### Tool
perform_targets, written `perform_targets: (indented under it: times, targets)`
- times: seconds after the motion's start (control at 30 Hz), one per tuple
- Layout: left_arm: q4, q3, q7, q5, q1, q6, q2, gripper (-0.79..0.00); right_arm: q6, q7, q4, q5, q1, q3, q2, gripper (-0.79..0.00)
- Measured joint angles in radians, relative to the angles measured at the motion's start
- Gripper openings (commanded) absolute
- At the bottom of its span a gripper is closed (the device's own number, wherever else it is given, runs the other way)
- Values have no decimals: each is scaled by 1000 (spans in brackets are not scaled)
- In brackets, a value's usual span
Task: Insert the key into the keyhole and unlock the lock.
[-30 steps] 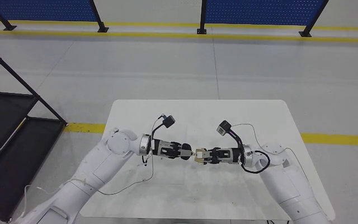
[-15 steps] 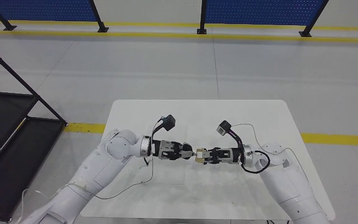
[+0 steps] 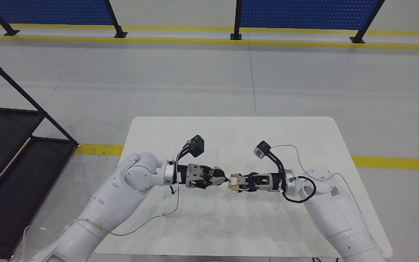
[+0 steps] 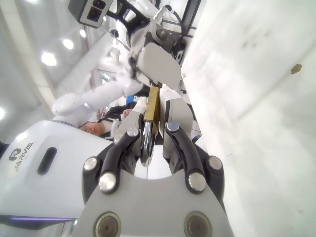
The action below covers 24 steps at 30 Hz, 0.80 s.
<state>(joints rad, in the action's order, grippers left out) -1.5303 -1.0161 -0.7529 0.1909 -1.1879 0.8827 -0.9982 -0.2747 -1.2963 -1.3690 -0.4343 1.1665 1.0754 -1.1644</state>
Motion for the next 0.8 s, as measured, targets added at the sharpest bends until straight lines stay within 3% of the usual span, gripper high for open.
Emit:
perform_targets:
  times: [0.5, 0.8]
  targets:
    - [-41, -16, 145, 205, -21, 35, -1, -785, 0, 0, 0, 0, 0, 0, 0, -785]
    - [-101, -39, 272, 423, -59, 38, -1, -785, 0, 0, 0, 0, 0, 0, 0, -785]
